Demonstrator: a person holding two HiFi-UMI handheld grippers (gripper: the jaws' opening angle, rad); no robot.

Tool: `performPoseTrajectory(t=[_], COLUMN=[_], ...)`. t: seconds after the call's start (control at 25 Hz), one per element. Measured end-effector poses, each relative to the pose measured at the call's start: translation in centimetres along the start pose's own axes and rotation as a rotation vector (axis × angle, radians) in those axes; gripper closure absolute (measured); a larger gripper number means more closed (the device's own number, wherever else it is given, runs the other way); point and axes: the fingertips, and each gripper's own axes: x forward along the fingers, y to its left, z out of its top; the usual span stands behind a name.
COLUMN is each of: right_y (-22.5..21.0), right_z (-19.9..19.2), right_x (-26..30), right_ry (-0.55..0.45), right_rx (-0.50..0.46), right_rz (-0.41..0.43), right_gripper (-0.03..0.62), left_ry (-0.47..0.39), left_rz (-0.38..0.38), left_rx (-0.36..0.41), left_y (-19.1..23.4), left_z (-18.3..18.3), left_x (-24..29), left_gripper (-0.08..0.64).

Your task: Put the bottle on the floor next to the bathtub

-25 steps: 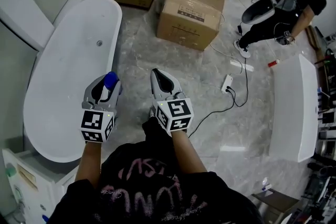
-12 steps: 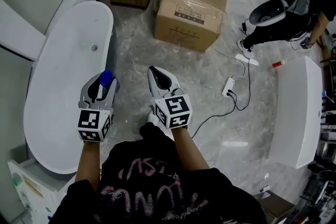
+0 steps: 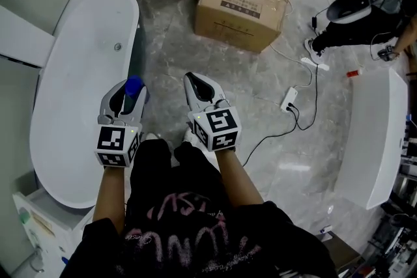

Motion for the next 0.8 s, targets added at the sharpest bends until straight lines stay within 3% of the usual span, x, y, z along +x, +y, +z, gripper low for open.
performPoseTrajectory(t=[0.44, 0.8], right_y=[-2.0, -2.9], right_z=[-2.1, -4.2], right_x=[1.1, 5.1], right_ry=[0.056, 0.091], right_rx=[0.012, 0.008], right_rz=[-0.045, -0.052], right_gripper=[0.577, 0.577], left_ry=[0.049, 0.089], left_rz=[-0.041, -0.065], left_rx=[-0.017, -0.051], left_y=[0.8, 3.1], left_z=[-1.8, -5.1], left_x=[3.7, 8.0], left_gripper=[0.410, 0.410])
